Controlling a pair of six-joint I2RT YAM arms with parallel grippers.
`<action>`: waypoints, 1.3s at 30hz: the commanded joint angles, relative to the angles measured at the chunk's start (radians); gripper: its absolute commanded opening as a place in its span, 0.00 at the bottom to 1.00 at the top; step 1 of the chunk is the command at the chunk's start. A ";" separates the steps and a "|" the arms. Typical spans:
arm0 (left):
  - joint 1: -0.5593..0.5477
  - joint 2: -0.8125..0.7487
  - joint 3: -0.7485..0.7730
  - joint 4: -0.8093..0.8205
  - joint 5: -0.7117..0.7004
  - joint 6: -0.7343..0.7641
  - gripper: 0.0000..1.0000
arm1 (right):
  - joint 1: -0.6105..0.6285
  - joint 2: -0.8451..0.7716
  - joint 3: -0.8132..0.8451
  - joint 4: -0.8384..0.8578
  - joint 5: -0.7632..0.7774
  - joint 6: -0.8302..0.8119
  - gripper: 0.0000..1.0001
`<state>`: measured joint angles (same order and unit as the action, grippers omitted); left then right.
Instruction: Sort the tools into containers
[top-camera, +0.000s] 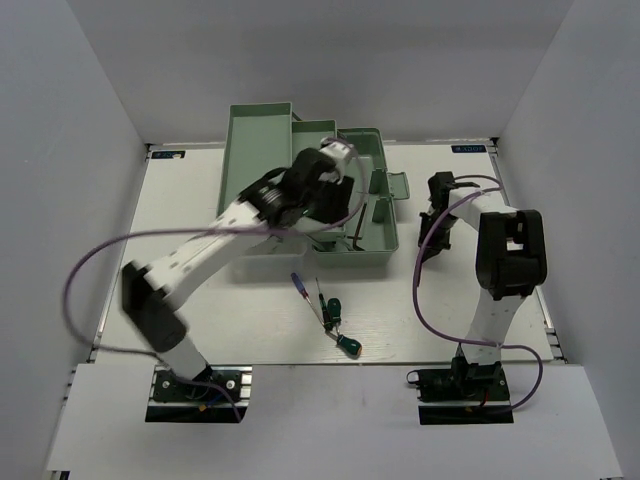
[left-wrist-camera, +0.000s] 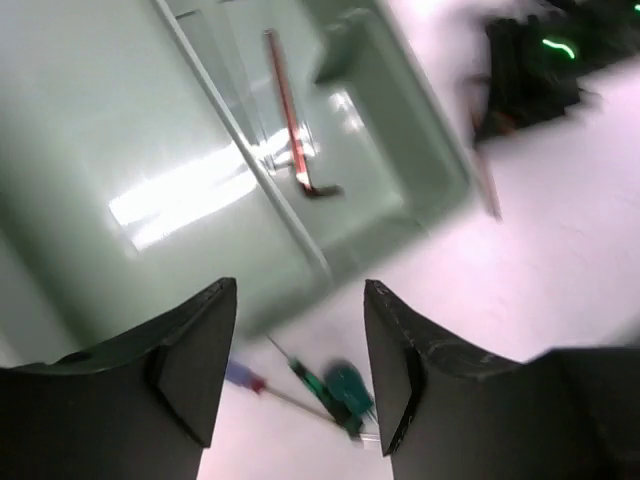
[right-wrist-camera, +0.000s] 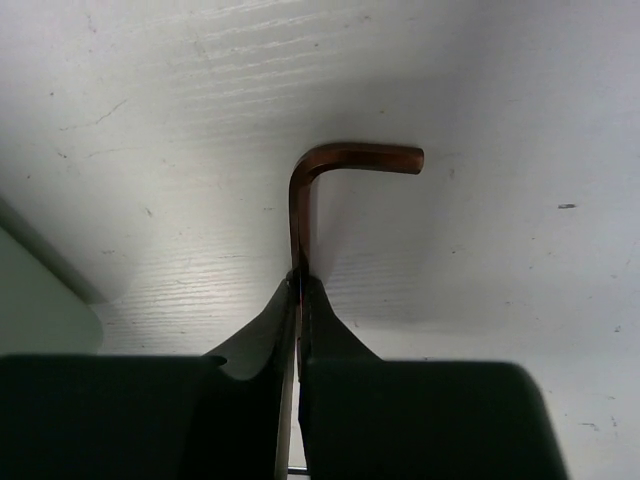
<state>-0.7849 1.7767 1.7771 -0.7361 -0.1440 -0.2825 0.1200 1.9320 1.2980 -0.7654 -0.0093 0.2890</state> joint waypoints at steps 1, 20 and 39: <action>-0.026 -0.326 -0.262 0.035 0.073 -0.007 0.64 | -0.051 -0.010 -0.013 0.052 0.104 0.004 0.00; -0.126 -0.468 -0.869 0.066 -0.006 -0.404 0.77 | 0.064 -0.174 0.403 0.040 -0.497 -0.196 0.00; -0.208 -0.131 -0.775 0.172 -0.319 -0.649 0.68 | 0.158 -0.096 0.371 0.037 -0.600 -0.156 0.58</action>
<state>-0.9825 1.6329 0.9726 -0.6044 -0.3809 -0.8951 0.2893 1.9369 1.7164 -0.7269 -0.5564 0.1486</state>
